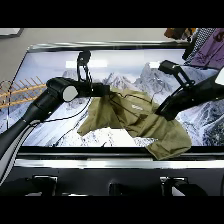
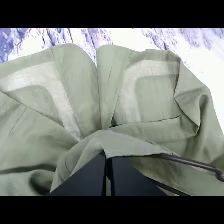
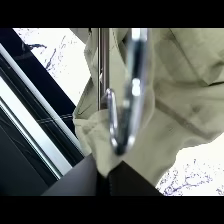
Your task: Fold the clothes and pants, and hang the long-sleeved shirts on hangers.
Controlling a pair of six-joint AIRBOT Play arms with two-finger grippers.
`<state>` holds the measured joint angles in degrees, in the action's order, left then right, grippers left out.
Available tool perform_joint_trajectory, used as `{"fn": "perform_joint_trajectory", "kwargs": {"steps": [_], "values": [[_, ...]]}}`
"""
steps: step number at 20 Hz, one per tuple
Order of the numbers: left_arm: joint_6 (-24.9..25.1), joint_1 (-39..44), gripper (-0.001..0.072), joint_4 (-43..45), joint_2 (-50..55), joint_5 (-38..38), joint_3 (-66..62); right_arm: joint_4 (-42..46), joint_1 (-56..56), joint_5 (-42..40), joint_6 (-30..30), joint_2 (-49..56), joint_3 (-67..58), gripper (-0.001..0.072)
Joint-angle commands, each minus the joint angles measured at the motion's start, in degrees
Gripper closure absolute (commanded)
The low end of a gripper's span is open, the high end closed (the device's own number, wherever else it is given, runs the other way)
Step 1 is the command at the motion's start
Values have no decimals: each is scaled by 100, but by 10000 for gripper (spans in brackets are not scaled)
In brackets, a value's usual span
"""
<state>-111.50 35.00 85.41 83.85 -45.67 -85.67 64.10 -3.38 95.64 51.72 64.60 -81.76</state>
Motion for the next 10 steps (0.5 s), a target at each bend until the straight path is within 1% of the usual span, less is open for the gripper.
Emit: {"fn": "perform_joint_trajectory", "kwargs": {"steps": [1, 6, 10], "values": [[13, 50, 689, -37, -9, 9, -111, -72, -4, -170, -9, 170, 13, 694], [13, 81, 689, -39, -9, 7, -365, -330, -15, -376, -11, 409, 55, 694], [24, 96, 689, -39, -13, 7, -734, -522, -17, -815, -11, 544, 55, 694]]}}
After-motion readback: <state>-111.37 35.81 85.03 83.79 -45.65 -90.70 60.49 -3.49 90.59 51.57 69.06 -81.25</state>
